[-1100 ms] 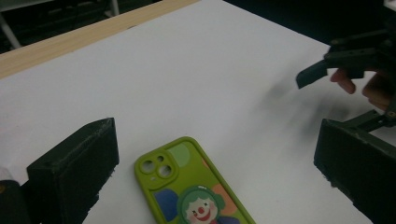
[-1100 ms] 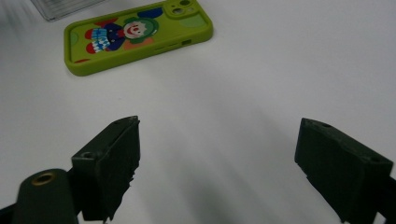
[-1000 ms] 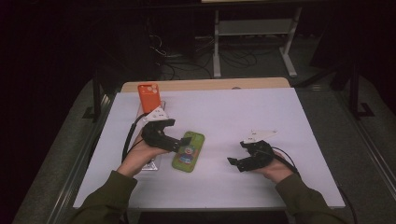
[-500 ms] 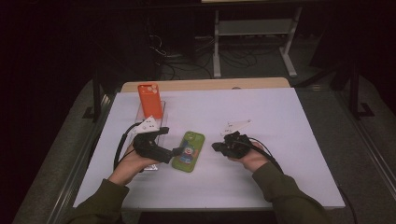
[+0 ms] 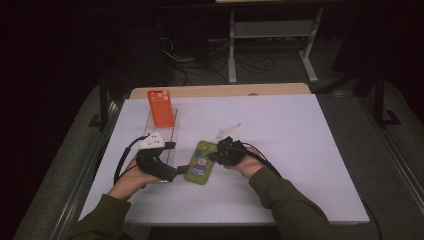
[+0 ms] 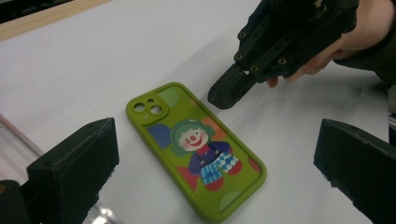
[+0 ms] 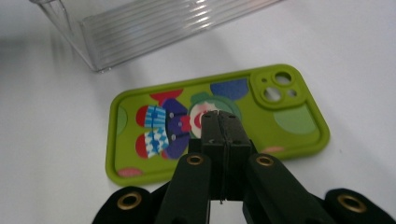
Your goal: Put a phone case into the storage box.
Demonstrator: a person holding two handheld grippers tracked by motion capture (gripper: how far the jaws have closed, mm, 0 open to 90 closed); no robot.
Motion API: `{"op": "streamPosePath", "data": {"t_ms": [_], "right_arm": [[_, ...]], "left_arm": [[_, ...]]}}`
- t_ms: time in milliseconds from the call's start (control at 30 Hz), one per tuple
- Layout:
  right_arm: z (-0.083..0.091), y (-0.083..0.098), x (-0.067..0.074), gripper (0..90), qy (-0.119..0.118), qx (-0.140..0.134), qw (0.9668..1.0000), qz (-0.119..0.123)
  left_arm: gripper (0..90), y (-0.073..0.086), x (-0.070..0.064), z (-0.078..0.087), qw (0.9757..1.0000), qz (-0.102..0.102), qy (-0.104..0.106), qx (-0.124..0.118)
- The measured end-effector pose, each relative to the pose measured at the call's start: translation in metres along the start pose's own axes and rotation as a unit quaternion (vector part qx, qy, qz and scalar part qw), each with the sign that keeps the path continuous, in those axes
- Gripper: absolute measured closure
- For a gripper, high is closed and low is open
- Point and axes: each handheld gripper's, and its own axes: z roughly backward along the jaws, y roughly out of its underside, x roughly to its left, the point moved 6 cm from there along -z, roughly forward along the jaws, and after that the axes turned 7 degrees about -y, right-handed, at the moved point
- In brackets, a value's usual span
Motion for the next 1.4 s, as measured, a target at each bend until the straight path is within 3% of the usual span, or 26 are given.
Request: {"op": "streamPosePath", "data": {"t_ms": [167, 200, 633, 900, 1400], "right_arm": [[-0.011, -0.009, 0.000, 88.7, -0.005, 0.008, 0.9999, 0.007], [-0.013, -0.010, -0.002, 88.6, 0.000, 0.013, 0.9997, 0.021], [-0.040, -0.029, 0.002, 88.7, -0.007, 0.033, 0.9980, 0.054], [-0.058, -0.036, 0.011, 88.7, -0.021, 0.046, 0.9973, 0.054], [-0.082, -0.032, 0.022, 88.8, -0.046, 0.068, 0.9949, 0.058]], "left_arm": [[0.0, 0.003, 0.002, -0.001, 1.0000, -0.002, -0.004, 0.006], [0.0, 0.003, 0.001, -0.002, 1.0000, -0.002, -0.003, 0.006], [0.0, 0.004, 0.004, -0.002, 0.9999, -0.005, -0.007, 0.011], [0.0, 0.004, 0.006, -0.001, 0.9999, -0.003, -0.009, 0.011], [0.0, 0.002, 0.007, 0.000, 0.9998, -0.012, -0.009, 0.014]]}}
